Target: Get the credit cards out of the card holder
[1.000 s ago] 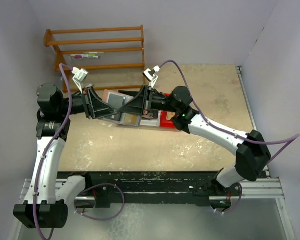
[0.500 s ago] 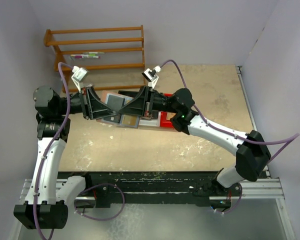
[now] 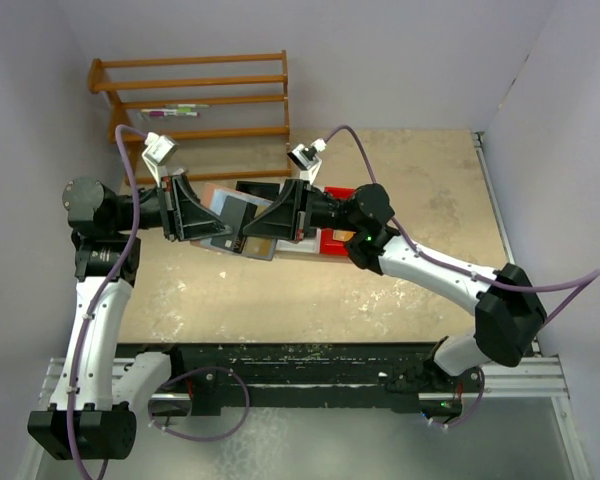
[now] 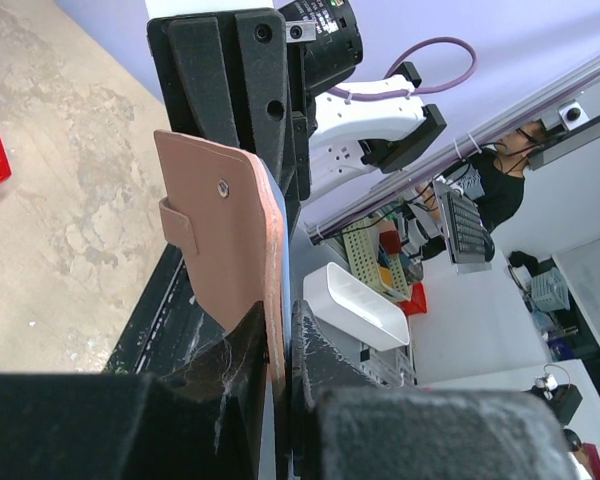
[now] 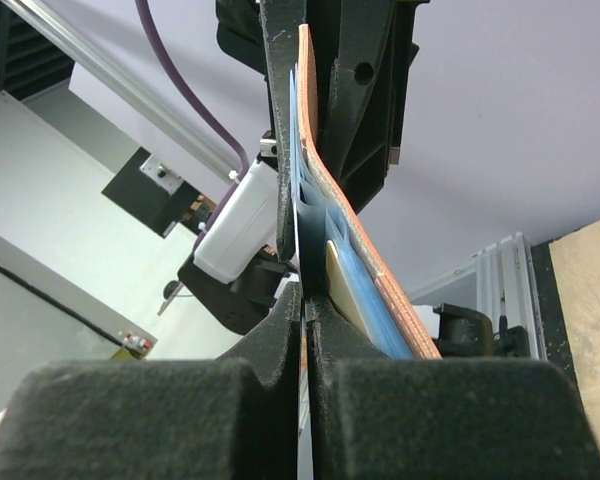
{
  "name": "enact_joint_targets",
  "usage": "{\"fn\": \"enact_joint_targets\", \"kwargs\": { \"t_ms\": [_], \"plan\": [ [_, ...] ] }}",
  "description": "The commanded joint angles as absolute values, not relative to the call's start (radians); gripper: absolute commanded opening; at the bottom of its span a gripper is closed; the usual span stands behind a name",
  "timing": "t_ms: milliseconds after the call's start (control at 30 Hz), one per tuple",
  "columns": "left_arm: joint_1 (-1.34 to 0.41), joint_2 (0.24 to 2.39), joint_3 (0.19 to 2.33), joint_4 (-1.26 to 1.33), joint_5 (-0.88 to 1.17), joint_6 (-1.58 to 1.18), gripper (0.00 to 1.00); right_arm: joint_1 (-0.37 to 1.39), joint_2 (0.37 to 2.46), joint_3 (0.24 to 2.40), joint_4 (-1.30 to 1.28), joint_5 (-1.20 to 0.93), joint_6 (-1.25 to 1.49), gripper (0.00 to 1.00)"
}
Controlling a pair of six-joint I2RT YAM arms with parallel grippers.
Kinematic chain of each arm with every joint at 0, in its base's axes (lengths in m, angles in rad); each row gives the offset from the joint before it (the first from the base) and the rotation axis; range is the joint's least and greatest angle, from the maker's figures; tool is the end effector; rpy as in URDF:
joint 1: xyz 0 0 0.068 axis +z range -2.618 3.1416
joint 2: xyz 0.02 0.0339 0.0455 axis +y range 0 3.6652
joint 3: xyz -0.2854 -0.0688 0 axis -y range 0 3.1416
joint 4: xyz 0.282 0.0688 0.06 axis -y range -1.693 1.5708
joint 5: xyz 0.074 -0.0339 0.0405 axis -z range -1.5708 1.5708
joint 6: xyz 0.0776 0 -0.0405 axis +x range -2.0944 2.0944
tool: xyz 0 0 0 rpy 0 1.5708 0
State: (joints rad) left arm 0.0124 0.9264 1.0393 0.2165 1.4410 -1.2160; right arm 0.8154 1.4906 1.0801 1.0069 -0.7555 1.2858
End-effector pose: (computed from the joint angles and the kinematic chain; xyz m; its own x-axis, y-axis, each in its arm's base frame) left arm 0.2025 -0.0744 0.4602 -0.7659 -0.1309 -0.6295 0.6287 0.0528 -0.7759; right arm 0.2270 0.3187 0.4138 -0.7735 0.1976 -0.6022 -0.6279 -0.3682 0.6857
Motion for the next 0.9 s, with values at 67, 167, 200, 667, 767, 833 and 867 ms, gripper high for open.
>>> {"fn": "enact_joint_targets", "kwargs": {
  "t_ms": [67, 167, 200, 667, 767, 833, 867],
  "plan": [
    [0.003, 0.901, 1.071, 0.236, 1.456, -1.192, 0.11, 0.768, 1.458, 1.062, 0.980, -0.819, 1.290, 0.00],
    [0.003, 0.918, 1.143, 0.001, 1.442, -0.986, 0.10, 0.699, 1.418, 1.022, 0.961, -0.864, 1.306, 0.00],
    [0.003, 0.926, 1.170, -0.104, 1.425, -0.893, 0.10, 0.675, 1.400, 0.999, 0.958, -0.876, 1.311, 0.00],
    [0.005, 1.000, 1.415, -0.733, 1.207, -0.158, 0.06, 0.419, 1.330, 0.998, 0.097, -0.765, 0.751, 0.00],
    [0.005, 0.988, 1.431, -0.768, 1.191, -0.114, 0.05, 0.420, 1.429, 1.087, -0.021, -0.675, 0.641, 0.00],
    [0.005, 0.978, 1.434, -0.786, 1.180, -0.090, 0.05, 0.420, 1.500, 1.131, -0.014, -0.612, 0.609, 0.00],
    [0.005, 0.976, 1.434, -0.794, 1.178, -0.084, 0.05, 0.423, 1.537, 1.156, -0.011, -0.601, 0.607, 0.00]
  ]
}}
